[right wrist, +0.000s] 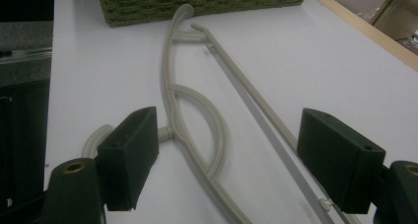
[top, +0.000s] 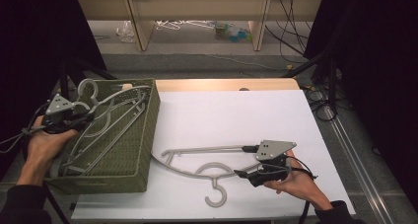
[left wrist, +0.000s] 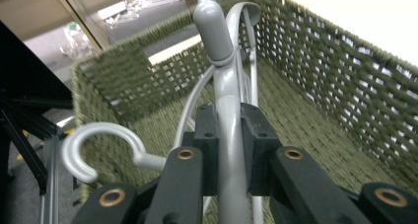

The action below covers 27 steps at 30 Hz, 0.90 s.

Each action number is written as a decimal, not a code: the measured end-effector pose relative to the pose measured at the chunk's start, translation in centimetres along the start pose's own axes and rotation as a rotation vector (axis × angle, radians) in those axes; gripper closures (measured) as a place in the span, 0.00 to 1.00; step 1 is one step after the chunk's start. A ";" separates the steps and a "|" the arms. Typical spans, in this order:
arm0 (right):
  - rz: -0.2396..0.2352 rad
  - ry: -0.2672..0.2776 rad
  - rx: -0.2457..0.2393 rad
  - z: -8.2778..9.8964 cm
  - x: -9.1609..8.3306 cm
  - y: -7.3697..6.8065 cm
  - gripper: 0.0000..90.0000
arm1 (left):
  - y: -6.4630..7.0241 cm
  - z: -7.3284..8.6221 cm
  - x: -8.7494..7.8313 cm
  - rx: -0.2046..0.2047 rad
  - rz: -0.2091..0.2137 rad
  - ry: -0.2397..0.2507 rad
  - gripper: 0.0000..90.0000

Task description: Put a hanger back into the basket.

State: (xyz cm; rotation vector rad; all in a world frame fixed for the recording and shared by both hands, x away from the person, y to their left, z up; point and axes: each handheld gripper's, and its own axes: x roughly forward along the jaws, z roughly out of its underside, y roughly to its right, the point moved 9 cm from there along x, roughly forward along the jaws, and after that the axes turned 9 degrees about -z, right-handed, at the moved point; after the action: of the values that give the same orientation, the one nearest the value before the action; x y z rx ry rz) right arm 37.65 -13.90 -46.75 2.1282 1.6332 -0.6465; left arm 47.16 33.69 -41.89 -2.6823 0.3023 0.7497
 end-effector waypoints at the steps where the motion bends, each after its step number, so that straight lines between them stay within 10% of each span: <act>1: 0.001 -0.001 -0.003 0.0 0.0 0.0 0.28 | 0.0 0.3 0.2 0.011 0.001 -0.016 0.88; 13: -0.001 -0.003 -0.002 0.1 0.0 0.0 0.28 | 1.1 2.4 2.0 0.036 0.012 -0.124 0.87; 27: -0.003 -0.006 -0.007 0.1 0.0 0.0 0.28 | 0.3 4.3 3.1 -0.029 -0.015 -0.189 0.86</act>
State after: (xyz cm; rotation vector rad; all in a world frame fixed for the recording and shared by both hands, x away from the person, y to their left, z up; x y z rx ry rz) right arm 37.67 -13.94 -46.83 2.1170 1.6331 -0.6468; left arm 47.72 34.70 -47.03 -2.6122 0.2251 1.0022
